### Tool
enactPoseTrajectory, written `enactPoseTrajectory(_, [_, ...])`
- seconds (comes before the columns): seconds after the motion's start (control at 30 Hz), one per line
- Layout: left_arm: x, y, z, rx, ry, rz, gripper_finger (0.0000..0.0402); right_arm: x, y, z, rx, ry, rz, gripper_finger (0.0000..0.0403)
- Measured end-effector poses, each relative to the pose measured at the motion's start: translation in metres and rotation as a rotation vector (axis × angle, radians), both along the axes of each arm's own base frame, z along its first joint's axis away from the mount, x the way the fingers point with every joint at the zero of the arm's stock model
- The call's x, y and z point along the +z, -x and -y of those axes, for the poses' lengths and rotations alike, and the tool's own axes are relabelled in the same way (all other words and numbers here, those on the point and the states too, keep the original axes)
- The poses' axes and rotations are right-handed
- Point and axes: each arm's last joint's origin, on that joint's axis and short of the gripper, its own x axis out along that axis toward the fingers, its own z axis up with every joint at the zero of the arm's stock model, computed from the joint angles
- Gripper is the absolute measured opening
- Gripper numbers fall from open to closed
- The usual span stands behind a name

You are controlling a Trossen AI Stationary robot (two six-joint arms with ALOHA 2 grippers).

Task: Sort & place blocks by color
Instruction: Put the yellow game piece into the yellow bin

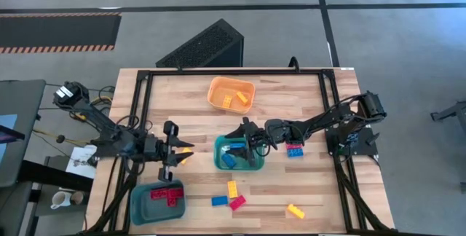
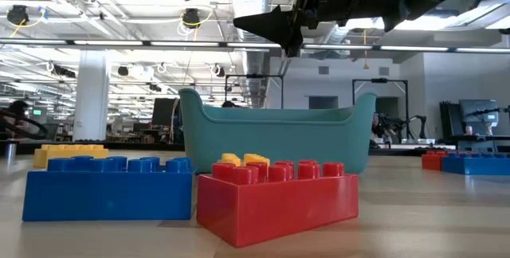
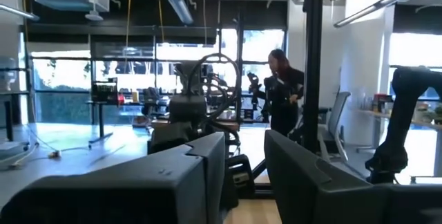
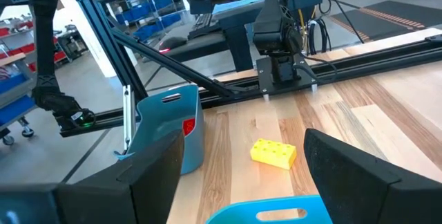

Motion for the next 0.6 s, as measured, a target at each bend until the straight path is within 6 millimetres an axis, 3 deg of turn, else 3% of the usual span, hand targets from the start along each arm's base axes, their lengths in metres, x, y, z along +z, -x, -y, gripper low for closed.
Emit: enactPoseTrajectory(0.6, [0.0008, 0.0001, 0.0005, -0.025, 0.006, 0.012, 0.0090, 0.0001, -0.0003, 0.0025, -0.022, -0.061, -0.006, 0.0317])
